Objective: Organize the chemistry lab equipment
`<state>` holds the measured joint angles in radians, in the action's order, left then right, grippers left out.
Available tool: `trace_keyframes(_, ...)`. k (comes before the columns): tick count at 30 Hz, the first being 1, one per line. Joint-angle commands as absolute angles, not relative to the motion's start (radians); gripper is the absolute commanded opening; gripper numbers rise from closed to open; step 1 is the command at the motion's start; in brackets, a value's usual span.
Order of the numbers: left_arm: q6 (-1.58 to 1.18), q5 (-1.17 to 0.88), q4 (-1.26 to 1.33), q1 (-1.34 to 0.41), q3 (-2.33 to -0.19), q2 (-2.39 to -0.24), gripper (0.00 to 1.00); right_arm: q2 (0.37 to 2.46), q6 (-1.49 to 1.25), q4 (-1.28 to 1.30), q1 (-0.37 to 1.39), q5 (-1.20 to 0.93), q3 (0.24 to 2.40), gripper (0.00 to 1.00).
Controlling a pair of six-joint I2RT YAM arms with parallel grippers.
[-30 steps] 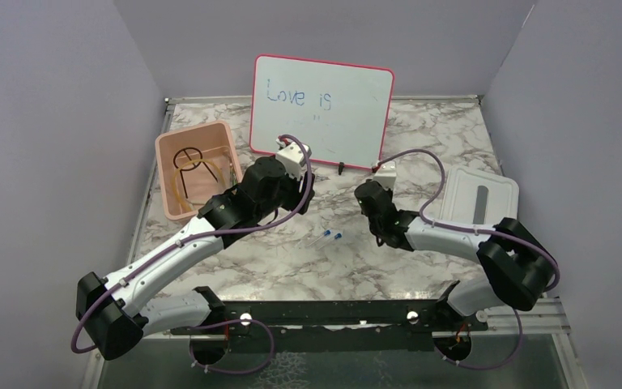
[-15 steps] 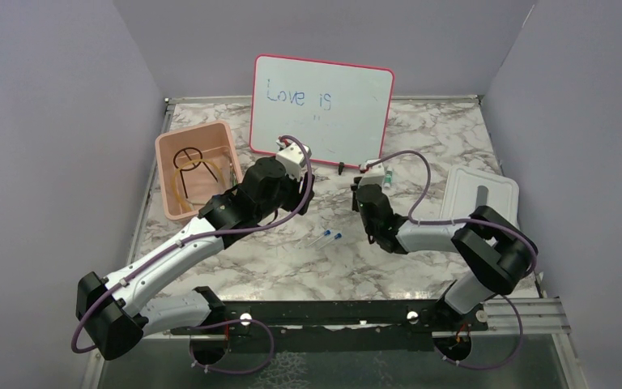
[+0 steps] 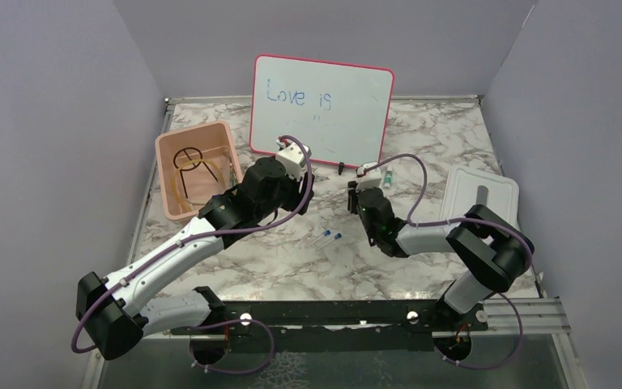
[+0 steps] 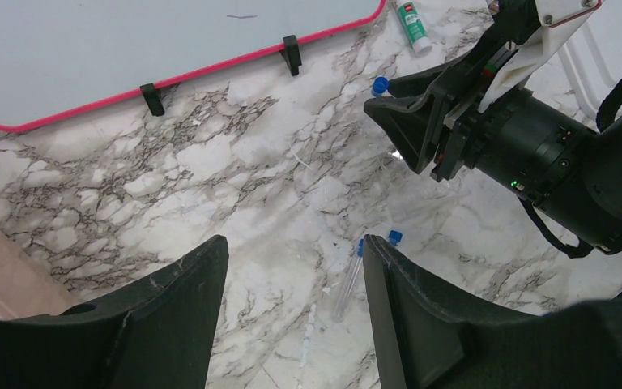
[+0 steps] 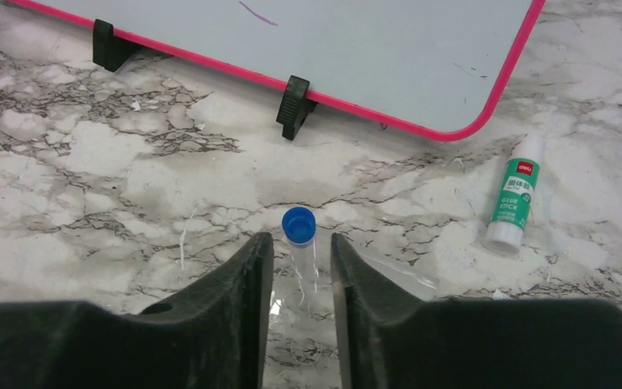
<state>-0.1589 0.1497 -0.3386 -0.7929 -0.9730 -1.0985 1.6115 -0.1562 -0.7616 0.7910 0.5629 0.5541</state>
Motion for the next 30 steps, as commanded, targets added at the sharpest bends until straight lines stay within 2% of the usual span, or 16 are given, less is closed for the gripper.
trace_keyframes(1, -0.149, 0.173, -0.322, -0.79, -0.966, -1.089, 0.64, 1.57, -0.172, -0.725, 0.796, 0.543, 0.572, 0.39)
trace_keyframes(4, -0.149, 0.173, -0.324, -0.79, -0.966, -1.089, 0.64, 1.534, -0.208, -0.625, 0.796, 0.555, 0.609, 0.51)
trace_keyframes(11, -0.158, 0.164, -0.324, -0.79, -0.968, -1.094, 0.64, 1.376, -0.333, -0.322, 0.796, 0.55, 0.696, 0.62)
trace_keyframes(18, -0.218, 0.025, -0.324, -0.79, -0.952, -1.168, 0.67, 1.273, -0.617, 0.109, 0.795, 0.494, 0.803, 0.6)
trace_keyframes(23, -0.264, -0.137, -0.334, -0.79, -0.928, -1.294, 0.66, 1.169, -0.769, 0.214, 0.795, 0.389, 0.733, 0.54)
trace_keyframes(30, -0.255, -0.227, -0.376, -0.792, -0.928, -1.481, 0.45, 1.015, -0.875, 0.2, 0.796, 0.276, 0.566, 0.48)
